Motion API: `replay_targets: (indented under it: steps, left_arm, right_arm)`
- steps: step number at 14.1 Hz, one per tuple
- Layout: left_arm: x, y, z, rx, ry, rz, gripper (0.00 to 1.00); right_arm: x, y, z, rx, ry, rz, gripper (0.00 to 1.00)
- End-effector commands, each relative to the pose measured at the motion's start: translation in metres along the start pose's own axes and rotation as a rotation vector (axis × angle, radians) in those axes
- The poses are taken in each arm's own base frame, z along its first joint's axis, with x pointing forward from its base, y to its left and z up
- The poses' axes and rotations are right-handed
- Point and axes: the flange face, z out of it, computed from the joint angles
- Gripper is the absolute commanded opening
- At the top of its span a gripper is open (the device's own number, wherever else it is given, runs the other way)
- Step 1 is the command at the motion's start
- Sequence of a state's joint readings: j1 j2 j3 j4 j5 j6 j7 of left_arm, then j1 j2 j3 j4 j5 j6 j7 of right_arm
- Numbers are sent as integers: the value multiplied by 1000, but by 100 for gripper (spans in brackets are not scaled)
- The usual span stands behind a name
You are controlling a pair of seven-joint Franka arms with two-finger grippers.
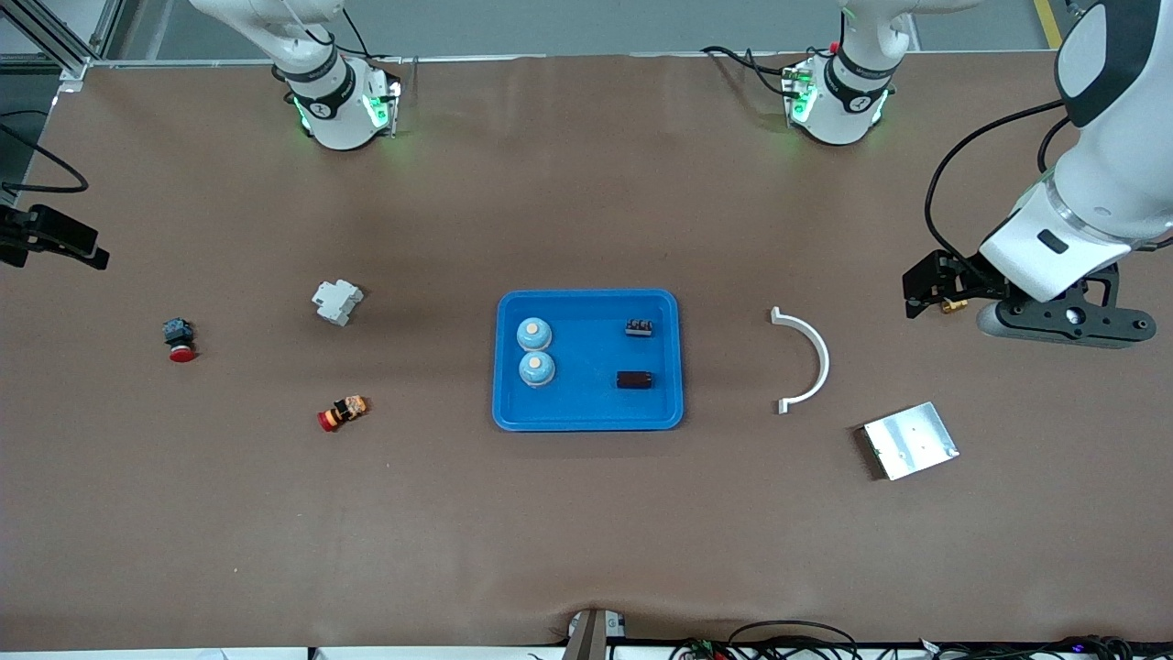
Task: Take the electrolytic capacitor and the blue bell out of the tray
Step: 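Move the right gripper and the left gripper toward the blue tray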
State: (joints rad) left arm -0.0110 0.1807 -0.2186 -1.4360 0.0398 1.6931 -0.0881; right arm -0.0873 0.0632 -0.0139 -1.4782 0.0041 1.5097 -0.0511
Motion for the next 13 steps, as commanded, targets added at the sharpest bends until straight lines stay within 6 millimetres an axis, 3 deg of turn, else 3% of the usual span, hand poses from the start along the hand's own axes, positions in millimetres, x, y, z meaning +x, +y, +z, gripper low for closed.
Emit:
replay_targets:
  steps: [1, 7, 9, 11, 13]
  left_arm:
    - [-4, 3, 2, 13, -12, -5, 100]
    - [-18, 30, 23, 44, -110, -346, 100]
    - [-22, 45, 31, 70, -139, -541, 100]
    - [-23, 64, 42, 84, -155, -605, 100]
    - [-26, 70, 47, 94, -157, -682, 100]
  right_arm:
    - [-4, 3, -3, 17, 2, 4, 100]
    - [-4, 4, -2, 17, -1, 7, 100]
    - [-4, 4, -2, 17, -1, 6, 100]
    - [-4, 4, -2, 17, 0, 7, 100]
    - [-4, 4, -2, 17, -1, 7, 100]
